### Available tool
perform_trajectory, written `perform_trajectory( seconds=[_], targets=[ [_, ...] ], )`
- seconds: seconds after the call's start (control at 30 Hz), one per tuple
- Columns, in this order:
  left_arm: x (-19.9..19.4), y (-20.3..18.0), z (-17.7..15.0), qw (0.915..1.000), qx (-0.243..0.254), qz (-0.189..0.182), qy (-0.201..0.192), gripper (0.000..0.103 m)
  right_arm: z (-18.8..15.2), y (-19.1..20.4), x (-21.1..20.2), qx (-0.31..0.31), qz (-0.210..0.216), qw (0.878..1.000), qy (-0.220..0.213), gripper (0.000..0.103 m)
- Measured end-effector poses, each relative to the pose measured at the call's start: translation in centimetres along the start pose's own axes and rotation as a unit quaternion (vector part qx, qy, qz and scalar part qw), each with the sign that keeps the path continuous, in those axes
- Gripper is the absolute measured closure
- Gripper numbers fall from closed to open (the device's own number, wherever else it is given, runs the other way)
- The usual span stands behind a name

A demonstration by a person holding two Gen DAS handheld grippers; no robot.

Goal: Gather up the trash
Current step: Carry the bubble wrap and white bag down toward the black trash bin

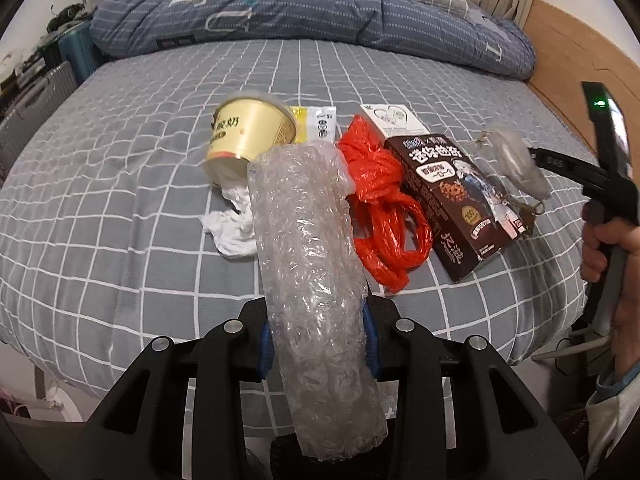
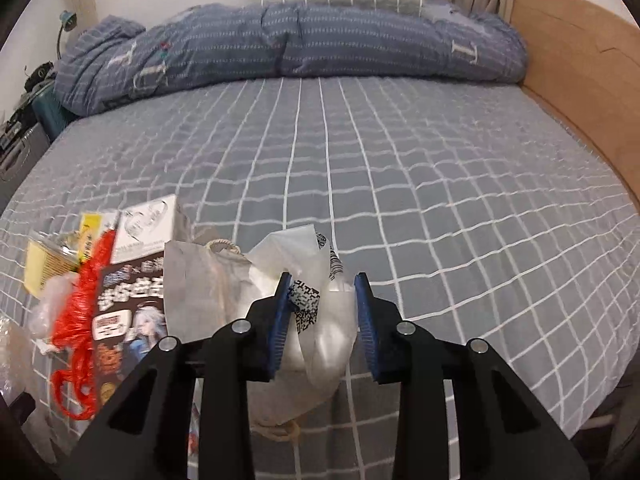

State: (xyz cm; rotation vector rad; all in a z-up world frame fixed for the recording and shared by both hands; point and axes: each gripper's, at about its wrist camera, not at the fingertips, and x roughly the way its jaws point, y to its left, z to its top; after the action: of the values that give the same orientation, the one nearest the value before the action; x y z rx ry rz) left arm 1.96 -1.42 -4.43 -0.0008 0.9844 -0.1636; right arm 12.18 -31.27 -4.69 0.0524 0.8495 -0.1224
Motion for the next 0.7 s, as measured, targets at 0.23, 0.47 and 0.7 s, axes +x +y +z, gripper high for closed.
perform_trajectory(
  seconds=[0.23,0.47,0.7],
  targets=[
    [-2.4,0.1,1.2,0.9996,-0.001,0.002,-0.027,0.069,-0.3,2.0,-5.8,-0.013,0.01,0.999,-0.033,0.073],
    [-5.4,1.0,1.4,0.9988,-0.005,0.011,-0.048,0.07,-2.5,6.1,-11.4,-0.037,0.038,0.997,-0.05,0.073],
    [-8.0,1.5,-0.3,0.9983,-0.006,0.019,-0.056,0.07,-5.8,8.0,-15.3,-0.027,0.063,0.997,-0.039,0.073]
  ],
)
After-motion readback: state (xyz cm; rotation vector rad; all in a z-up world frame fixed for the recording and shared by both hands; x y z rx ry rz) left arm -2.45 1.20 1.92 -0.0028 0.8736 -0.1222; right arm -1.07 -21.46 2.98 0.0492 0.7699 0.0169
